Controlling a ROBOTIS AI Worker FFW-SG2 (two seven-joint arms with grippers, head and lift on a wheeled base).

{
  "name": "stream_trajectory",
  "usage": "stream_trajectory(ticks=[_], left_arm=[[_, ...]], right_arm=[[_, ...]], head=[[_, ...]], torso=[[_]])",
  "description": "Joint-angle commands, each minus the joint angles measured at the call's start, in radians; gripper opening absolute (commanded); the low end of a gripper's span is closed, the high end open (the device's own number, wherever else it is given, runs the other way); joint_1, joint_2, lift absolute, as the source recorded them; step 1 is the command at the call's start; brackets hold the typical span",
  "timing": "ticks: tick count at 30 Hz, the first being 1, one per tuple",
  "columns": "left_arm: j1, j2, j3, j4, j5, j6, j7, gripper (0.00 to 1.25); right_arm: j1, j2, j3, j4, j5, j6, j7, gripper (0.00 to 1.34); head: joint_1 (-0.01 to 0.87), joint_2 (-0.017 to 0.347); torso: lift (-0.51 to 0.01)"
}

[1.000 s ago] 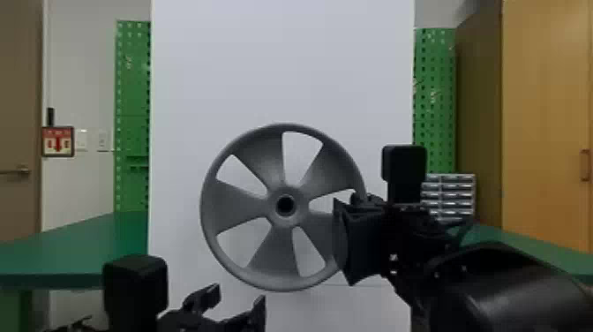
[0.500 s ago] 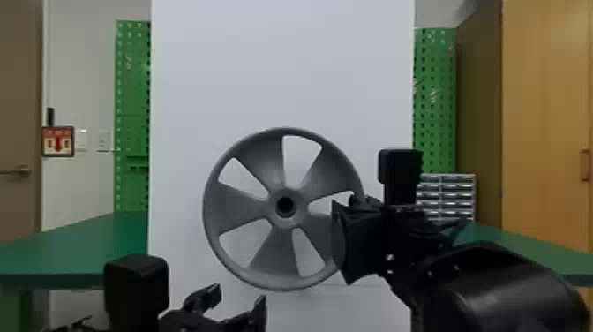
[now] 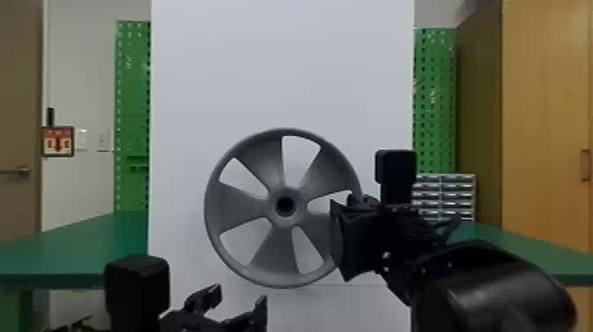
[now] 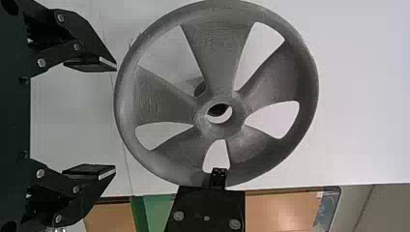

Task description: Hold the wheel and insert it

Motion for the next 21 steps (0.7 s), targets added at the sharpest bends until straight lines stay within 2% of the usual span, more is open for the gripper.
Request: stream_trajectory(ticks=[1,21], left_arm=[[0.0,0.0,0.0,0.0,0.0,-0.001,0.0,0.75],[-0.003,0.0,-0.006,0.005,0.0,-0.007,0.0,0.75]], right_arm=[[-0.008,0.001,0.001,0.018,0.003,-0.01,0.0,0.19],[-0.032,0.001,-0.003,0.065,0.003,-0.028,0.0,0.19]], head=[[0.0,0.032],[0.0,0.032]], torso=[[-0.487],[-0.487]])
